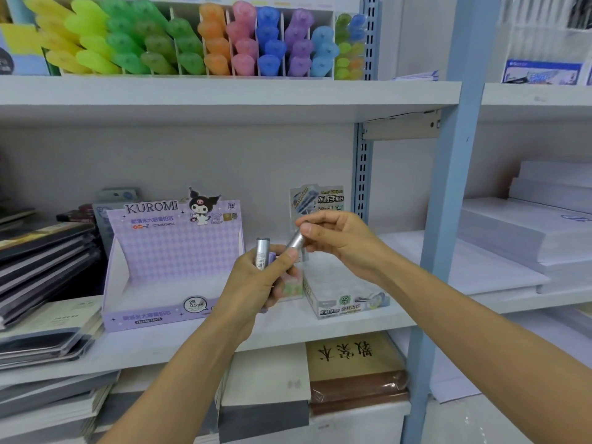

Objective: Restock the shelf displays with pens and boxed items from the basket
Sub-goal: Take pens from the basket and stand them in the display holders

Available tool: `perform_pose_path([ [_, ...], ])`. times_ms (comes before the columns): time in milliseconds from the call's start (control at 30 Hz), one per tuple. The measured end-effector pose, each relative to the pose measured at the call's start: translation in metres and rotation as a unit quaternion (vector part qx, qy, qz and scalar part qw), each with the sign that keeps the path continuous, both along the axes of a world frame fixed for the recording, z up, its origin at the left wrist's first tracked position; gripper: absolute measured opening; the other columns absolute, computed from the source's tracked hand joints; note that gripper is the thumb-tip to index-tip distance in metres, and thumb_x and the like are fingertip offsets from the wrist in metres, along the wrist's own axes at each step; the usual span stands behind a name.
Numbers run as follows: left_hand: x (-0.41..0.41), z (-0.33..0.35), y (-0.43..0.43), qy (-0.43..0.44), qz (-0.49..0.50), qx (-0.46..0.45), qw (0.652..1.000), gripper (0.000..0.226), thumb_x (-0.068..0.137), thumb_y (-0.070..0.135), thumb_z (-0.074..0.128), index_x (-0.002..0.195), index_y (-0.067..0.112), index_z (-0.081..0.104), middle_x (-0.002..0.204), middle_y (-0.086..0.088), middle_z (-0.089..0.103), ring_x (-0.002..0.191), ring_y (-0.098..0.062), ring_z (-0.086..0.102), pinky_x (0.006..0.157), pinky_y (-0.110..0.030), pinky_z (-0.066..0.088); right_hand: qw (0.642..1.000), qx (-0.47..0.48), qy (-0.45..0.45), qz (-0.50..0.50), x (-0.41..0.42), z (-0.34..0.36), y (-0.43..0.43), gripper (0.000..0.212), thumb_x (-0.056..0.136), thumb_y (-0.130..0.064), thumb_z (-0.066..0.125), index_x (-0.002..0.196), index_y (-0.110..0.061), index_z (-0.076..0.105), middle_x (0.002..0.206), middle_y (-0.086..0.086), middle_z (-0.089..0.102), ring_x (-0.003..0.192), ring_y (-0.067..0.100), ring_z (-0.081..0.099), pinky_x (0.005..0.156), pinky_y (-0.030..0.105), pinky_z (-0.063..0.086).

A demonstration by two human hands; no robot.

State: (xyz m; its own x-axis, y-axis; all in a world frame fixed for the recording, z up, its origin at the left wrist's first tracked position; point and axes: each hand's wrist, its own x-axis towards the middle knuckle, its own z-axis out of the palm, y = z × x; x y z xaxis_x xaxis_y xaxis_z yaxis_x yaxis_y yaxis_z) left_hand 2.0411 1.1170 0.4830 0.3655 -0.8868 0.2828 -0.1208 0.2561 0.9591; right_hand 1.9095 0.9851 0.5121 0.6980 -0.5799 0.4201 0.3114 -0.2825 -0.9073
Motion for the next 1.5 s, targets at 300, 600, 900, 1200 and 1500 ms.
perform_pose_path([
  [300,0.015,-0.009,-0.004,0.081,-0.032,0.011,0.996,0.018,0.099,0.009,0.048,0.105,0.010,0.064,0.069,0.000,0.068,0.055,-0.009,0.056,0.050,-0.020,0.047,0.966,-0.099,0.006,-0.238,-0.005,0.001,-0.041,0.021,0.083,0.000,0.070,0.105,0.002,0.069,0.092,0.017,0.070,0.080,0.021,0.066,0.074,0.025,0.057],
  [600,0.019,-0.012,-0.005,0.051,-0.055,-0.013,0.997,0.034,0.081,0.046,0.059,0.110,0.030,0.067,0.070,-0.004,0.067,0.060,-0.016,0.064,0.054,-0.024,0.053,0.913,-0.253,0.132,-0.292,0.026,-0.032,-0.060,0.019,0.081,-0.011,0.076,0.100,-0.013,0.074,0.087,-0.003,0.071,0.079,0.008,0.064,0.079,0.018,0.053],
  [900,0.023,-0.017,-0.011,0.029,-0.064,-0.002,0.998,0.017,0.099,0.022,0.051,0.111,0.011,0.054,0.067,-0.002,0.062,0.055,-0.012,0.053,0.047,-0.021,0.040,0.890,-0.320,0.202,-0.253,0.035,-0.024,-0.061,0.022,0.080,-0.009,0.076,0.099,-0.014,0.067,0.082,-0.004,0.064,0.076,0.011,0.061,0.075,0.023,0.052],
  [1200,0.022,-0.019,-0.011,-0.012,-0.063,0.021,0.998,0.019,0.097,0.021,0.057,0.103,0.004,0.061,0.065,0.001,0.061,0.053,-0.011,0.052,0.044,-0.020,0.037,0.891,-0.306,0.174,-0.286,0.026,-0.027,-0.052,0.013,0.088,-0.027,0.068,0.097,-0.020,0.073,0.103,0.003,0.058,0.084,0.013,0.058,0.079,0.026,0.046],
  [1500,0.006,-0.014,-0.012,-0.114,-0.072,0.073,0.988,0.016,0.096,0.021,0.059,0.099,0.006,0.065,0.065,0.002,0.064,0.052,-0.009,0.051,0.046,-0.017,0.037,0.937,-0.298,0.180,0.013,0.005,0.003,-0.001,0.019,0.086,-0.025,0.070,0.105,-0.023,0.073,0.122,-0.005,0.055,0.107,0.000,0.054,0.093,0.025,0.046],
])
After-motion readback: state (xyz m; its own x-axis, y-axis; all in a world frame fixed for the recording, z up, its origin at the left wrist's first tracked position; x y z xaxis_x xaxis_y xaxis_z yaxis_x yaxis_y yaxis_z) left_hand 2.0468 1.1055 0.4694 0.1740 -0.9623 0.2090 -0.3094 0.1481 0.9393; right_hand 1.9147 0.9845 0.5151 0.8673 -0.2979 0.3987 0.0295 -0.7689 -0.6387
